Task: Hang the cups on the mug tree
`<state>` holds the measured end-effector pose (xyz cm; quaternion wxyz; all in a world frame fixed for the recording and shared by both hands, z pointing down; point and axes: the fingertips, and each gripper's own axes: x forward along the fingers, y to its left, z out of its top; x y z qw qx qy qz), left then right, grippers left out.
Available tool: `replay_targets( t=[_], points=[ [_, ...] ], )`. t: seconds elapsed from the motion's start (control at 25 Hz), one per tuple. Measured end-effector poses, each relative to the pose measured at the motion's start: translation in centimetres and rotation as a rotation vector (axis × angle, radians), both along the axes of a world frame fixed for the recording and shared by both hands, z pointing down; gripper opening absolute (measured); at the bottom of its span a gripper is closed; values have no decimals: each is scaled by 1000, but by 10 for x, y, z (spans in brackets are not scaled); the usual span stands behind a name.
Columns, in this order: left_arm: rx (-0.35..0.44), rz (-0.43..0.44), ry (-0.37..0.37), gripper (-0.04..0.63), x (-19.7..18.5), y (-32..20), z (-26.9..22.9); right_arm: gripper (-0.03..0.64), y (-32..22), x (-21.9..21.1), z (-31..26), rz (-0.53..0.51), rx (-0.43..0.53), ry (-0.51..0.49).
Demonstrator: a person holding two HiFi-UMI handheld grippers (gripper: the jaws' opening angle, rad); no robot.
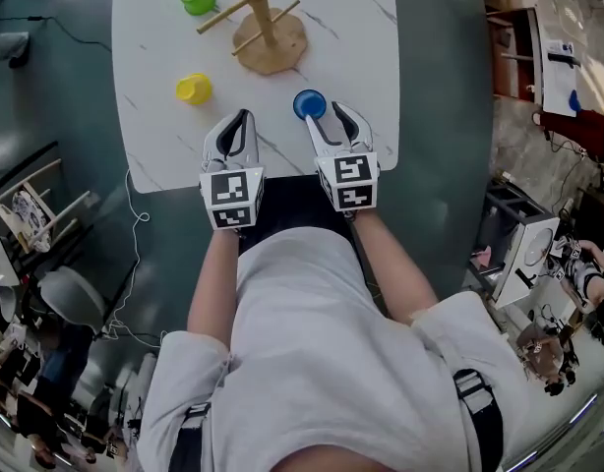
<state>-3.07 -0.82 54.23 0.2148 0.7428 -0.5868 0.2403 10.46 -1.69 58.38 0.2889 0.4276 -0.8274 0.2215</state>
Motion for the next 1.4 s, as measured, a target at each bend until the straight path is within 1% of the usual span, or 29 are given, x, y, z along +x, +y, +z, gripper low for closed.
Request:
replay_targets(
  t=[0.04,0.2,0.28,0.36,0.44,0.48,0.6,0.68,0.8,0.96,1.16,1.4],
  points=[
    [-2,-1,-3,3,-1,1,0,212,0,-2,4,-3,-19,0],
    [-9,-6,-6,3,-4,0,3,300,-1,-10,26,-24,-82,20],
    [-7,-15,-9,3,-7,-1,3,314,-1,-13,36,-43,-105,44],
    [-4,-23,-12,3,-10,-1,0,293,-1,-14,41,-51,-117,61],
    [-2,-28,-12,3,-13,-2,-1,244,-2,-12,42,-48,-124,70],
    [-1,-30,-11,3,-14,-3,-2,232,-2,-11,43,-49,-129,69],
    [1,-33,-8,3,-17,-6,-1,224,-5,-14,43,-59,-133,66],
    [4,-32,-8,3,-17,-8,-2,221,-8,-14,38,-59,-120,55],
    [14,-33,-6,3,-17,-10,-5,218,-15,-12,24,-41,-100,11],
    [32,-41,-5,3,-20,-16,-12,218,-26,-6,15,-7,-125,-62],
    [48,-47,-3,3,-22,-22,-19,218,-51,4,-24,29,-77,-190],
    [73,-50,-3,3,-14,-31,-31,216,-73,17,-55,30,-36,-215]
  ],
)
